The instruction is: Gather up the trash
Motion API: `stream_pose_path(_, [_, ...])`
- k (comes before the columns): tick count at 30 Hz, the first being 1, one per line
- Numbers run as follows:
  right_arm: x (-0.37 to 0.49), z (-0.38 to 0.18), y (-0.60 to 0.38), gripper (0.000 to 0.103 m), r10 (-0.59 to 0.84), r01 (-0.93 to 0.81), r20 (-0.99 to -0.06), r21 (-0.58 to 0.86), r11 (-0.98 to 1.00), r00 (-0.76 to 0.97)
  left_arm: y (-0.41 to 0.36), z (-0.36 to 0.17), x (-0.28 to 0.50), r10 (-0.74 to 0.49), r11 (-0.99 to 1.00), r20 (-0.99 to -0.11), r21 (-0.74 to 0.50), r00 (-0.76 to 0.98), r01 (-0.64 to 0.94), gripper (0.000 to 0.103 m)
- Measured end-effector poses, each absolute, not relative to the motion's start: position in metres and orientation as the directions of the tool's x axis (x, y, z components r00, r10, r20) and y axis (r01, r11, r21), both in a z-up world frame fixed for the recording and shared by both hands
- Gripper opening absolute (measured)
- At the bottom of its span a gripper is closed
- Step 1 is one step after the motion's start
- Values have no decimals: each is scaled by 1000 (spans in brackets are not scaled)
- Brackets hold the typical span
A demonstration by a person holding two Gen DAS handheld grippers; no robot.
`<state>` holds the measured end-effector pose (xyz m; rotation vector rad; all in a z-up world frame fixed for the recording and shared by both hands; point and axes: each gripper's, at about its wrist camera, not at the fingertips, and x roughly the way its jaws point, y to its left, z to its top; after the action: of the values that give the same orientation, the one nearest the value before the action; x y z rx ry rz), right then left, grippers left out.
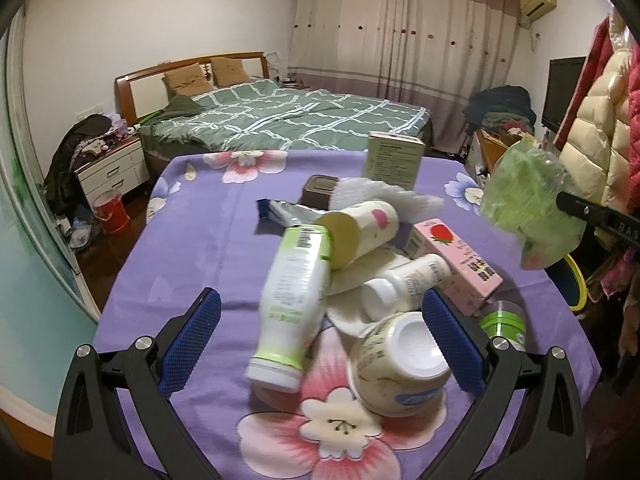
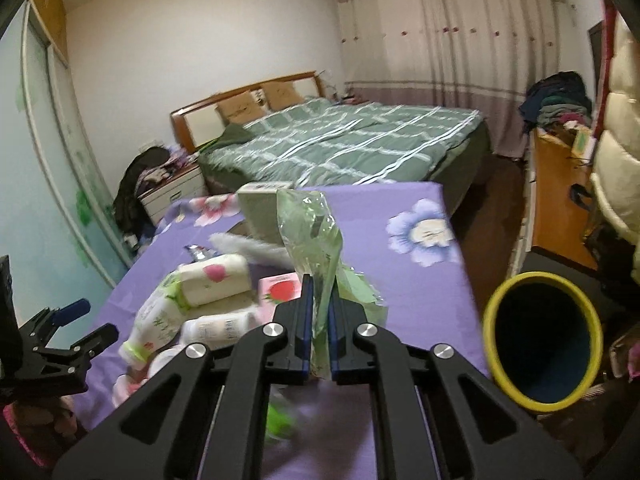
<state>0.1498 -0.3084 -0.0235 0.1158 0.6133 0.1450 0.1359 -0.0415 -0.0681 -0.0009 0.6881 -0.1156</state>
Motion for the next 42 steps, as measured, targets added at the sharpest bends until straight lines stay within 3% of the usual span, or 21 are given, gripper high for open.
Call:
stream_pose_path(9, [162, -49, -417, 7, -95, 205, -585, 125, 971, 805, -81, -67, 139, -155, 983, -636, -24, 756, 181, 99])
stream_pose_path(14, [182, -85, -471, 8, -188, 330, -648, 104, 938, 738, -109, -70, 140, -206, 968, -647, -27, 734, 248, 99])
stream_pose_path(17, [190, -106, -491, 9, -205, 364, -681, 97, 926, 703, -126, -72, 142, -231, 958, -652, -24, 722, 284, 99])
stream_pose_path(21, [192, -121, -507, 32, -220, 402, -700, 103, 910, 679, -147, -75, 142, -261, 944, -665, -23, 700, 330, 99])
stream_pose_path(27, [183, -119, -511, 40, -217, 414, -693, 129, 901, 688, -173, -83, 141, -293, 923, -688, -21, 664, 385, 99])
stream_pose_path(35, [169, -114, -511, 41, -202, 406, -685, 149, 902, 700, -198, -101, 140, -336, 889, -723, -32, 603, 456, 98])
stream_pose_path(42, [161, -111, -510, 43, -185, 393, -682, 163, 905, 708, -214, -118, 147, -342, 871, -761, -36, 552, 490, 81])
